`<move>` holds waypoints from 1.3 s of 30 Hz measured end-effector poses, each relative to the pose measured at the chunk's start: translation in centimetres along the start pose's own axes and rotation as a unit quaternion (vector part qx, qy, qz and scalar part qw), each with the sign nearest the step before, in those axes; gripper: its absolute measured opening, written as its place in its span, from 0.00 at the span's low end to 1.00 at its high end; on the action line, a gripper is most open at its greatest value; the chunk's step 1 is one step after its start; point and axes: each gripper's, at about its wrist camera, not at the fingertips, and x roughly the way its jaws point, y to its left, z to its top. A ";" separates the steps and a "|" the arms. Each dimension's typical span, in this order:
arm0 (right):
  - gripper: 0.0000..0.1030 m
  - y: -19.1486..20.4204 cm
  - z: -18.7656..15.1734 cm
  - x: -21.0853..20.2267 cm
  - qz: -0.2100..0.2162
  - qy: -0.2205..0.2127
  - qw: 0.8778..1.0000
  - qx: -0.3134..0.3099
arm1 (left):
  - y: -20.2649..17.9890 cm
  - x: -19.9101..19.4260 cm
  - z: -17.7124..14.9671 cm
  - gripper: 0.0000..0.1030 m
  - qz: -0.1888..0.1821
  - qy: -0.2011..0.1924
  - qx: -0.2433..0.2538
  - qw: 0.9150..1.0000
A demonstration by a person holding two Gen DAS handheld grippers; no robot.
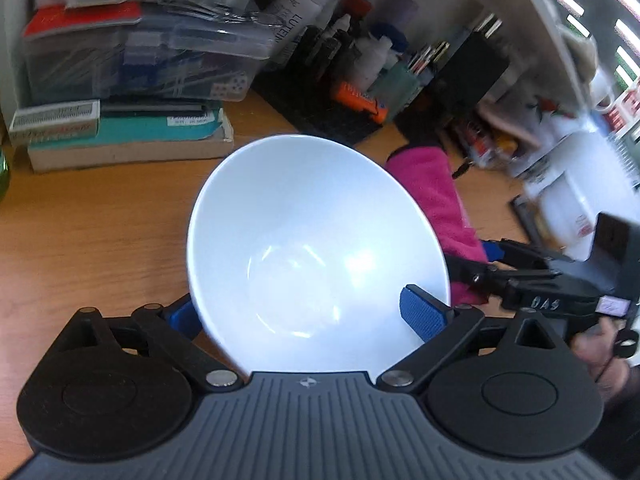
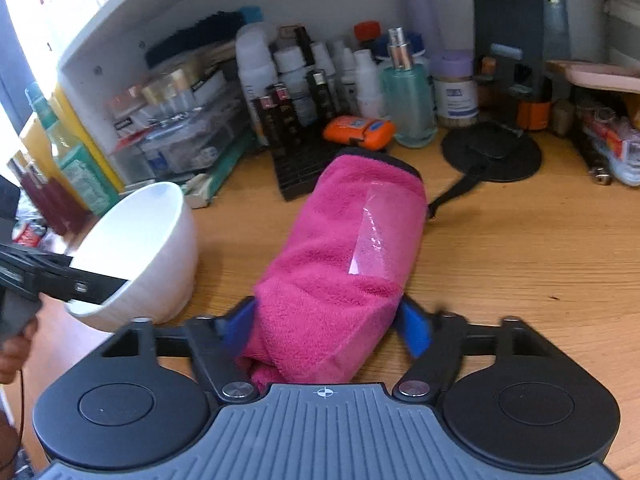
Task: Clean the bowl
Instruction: 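Grasp the white bowl rim with the left tool while the right tool carries the mitt over, then hold the bowl with the left tool while the right tool wipes the mitt inside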
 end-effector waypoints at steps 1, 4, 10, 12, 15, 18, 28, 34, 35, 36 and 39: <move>0.38 -0.7 0.1 -0.1 0.009 0.009 1.000 0.016 | -0.1 0.1 -0.1 0.97 0.006 -0.001 0.003 1.000; 0.29 -1.9 1.1 -0.3 0.004 0.039 0.998 0.043 | -0.8 0.3 -0.3 0.95 0.039 0.001 0.022 0.999; 0.26 2.5 4.4 -4.9 -0.031 0.075 0.992 -0.098 | 0.9 -0.9 0.4 0.18 0.049 0.030 -0.043 0.997; 0.26 4.8 5.2 -6.4 -0.020 0.076 0.984 -0.160 | 1.7 -1.2 0.2 0.15 0.033 0.035 -0.061 0.997; 0.26 8.1 6.3 -7.5 -0.007 0.095 0.968 -0.231 | 1.3 -1.5 -0.2 0.15 0.035 0.049 -0.048 0.997; 0.26 12.4 8.1 -7.6 0.045 0.154 0.949 -0.270 | 0.8 -1.8 -0.7 0.16 0.038 0.061 -0.024 0.997; 0.27 14.7 9.2 6.7 0.020 0.368 0.912 -0.180 | -0.7 -2.4 -1.0 0.27 0.048 0.089 0.051 0.994; 0.29 16.1 7.6 8.6 -0.005 0.339 0.920 -0.197 | -0.3 -2.4 -1.6 0.33 0.015 0.104 0.049 0.993; 0.33 16.6 7.1 8.3 -0.008 0.329 0.919 -0.218 | -0.3 -2.3 -1.5 0.34 0.015 0.106 0.050 0.993; 0.36 16.8 6.8 8.1 -0.006 0.325 0.917 -0.233 | -0.5 -2.3 -1.4 0.34 0.019 0.109 0.054 0.992; 0.38 16.5 5.9 7.5 0.010 0.305 0.913 -0.272 | -1.1 -2.1 -1.3 0.41 0.039 0.112 0.060 0.991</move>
